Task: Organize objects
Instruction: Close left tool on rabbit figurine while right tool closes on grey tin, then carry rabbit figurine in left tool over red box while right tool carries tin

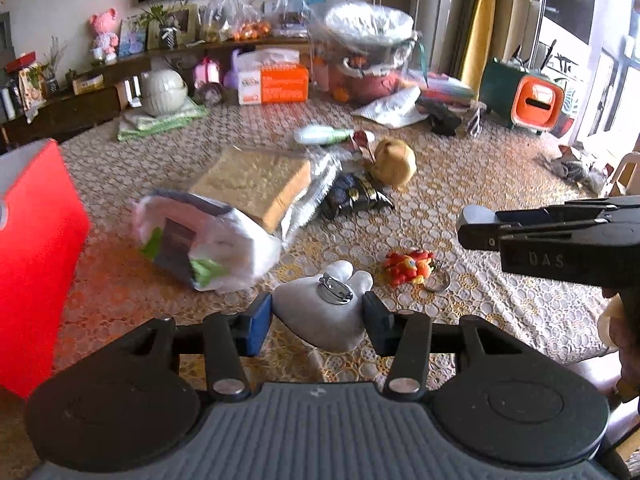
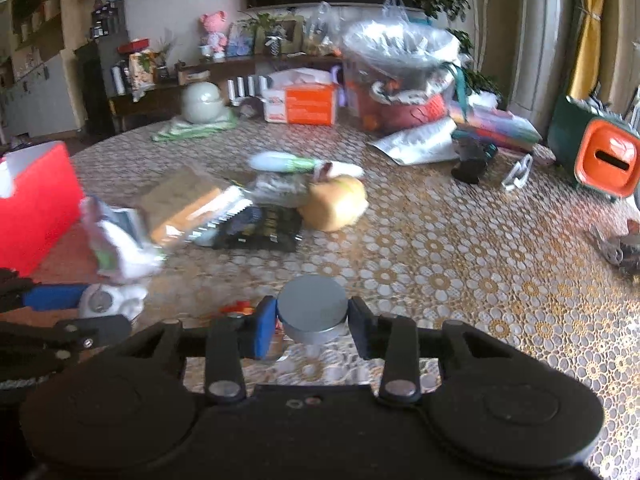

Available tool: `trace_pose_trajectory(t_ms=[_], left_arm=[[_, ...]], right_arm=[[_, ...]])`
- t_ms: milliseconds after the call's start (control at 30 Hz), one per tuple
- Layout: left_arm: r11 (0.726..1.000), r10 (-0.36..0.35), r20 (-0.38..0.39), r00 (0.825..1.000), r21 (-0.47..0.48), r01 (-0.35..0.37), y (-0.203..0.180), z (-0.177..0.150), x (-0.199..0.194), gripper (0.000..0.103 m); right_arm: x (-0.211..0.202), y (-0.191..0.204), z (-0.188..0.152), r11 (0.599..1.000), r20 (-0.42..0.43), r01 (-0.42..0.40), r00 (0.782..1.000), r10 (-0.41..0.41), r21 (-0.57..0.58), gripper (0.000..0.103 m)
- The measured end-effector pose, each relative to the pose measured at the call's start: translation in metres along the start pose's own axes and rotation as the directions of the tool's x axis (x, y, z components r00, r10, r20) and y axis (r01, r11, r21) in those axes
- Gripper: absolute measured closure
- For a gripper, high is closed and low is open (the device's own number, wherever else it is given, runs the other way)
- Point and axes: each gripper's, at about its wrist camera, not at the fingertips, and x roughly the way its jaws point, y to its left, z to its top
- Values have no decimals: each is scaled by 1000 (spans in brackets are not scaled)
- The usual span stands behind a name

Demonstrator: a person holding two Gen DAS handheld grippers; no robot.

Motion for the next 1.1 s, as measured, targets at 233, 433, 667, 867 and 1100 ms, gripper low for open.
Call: trace_pose_trajectory(t_ms=[233, 433, 667, 867, 1100], left_arm=[[999, 20, 43, 999, -46, -18, 18, 5, -41, 55], [995, 49, 74, 996, -88, -42, 45, 6, -76, 55], [988, 98, 106, 990, -133, -83, 87, 1, -111, 55], [975, 140, 113, 984, -186, -118, 127, -3, -133, 55], [958, 216, 111, 970, -215, -188, 175, -2, -151, 55]], right_arm=[[-38, 38, 12, 995, 22, -77, 997, 79, -57, 65], [-64, 82, 29, 979, 53, -149, 986, 157, -136, 65], [-74, 137, 50, 948, 57, -222, 969, 241, -229, 65], [-72, 180, 64, 921, 43, -273, 954, 296, -276, 65], [-63, 226, 81, 890, 41, -311, 938, 344, -332, 65]])
